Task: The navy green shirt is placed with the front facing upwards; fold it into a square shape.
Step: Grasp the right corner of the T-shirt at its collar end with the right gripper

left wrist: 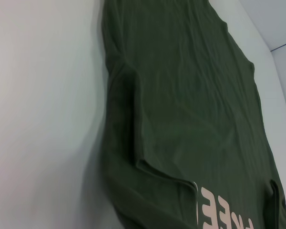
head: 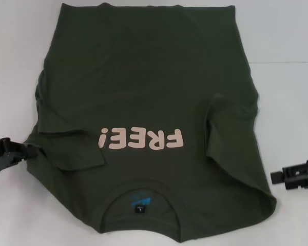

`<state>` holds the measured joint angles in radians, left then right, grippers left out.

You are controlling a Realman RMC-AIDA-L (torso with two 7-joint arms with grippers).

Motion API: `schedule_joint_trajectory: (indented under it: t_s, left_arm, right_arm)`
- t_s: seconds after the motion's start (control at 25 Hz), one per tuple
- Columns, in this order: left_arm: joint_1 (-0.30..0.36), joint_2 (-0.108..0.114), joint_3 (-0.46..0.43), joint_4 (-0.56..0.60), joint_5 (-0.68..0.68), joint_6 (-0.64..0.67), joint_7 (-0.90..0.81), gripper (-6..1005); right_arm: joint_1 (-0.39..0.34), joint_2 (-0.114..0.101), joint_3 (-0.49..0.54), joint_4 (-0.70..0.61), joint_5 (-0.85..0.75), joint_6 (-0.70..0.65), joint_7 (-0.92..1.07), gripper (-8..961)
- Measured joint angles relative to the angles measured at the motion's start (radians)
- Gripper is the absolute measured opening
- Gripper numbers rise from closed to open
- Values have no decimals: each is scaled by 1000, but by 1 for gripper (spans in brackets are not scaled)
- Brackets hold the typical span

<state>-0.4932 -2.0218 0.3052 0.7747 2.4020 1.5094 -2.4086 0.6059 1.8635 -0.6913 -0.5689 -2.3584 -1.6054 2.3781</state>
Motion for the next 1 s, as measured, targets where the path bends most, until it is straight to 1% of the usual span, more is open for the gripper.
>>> schedule_joint_trajectory:
  t_s: [0.16,0.28,0.48,0.76,0.92,1.0]
  left_arm:
    - [-1,0,0,0,0,-1,-1,26]
    - [-1,0,0,0,0,-7,-2,27]
    - [-1,0,0,-2,0,-13,-4,27]
    - [-2,-1,0,-2,0,-15,-4,26]
    - [-2,-2,0,-2,0,-15,-4,26]
    - [-2,-2,0,-2,0,-17,-4,27]
  right_arm:
    - [1,26,-3,0,-39,14,-1,592]
    - [2,38,-4,3,-56,33,5,590]
    - [5,44,-5,7,-67,41,8,586]
    - [10,59,-7,11,-72,43,13,581]
    - [6,61,-8,4,-86,45,26,578]
    - [3,58,-7,1,-87,46,31,576]
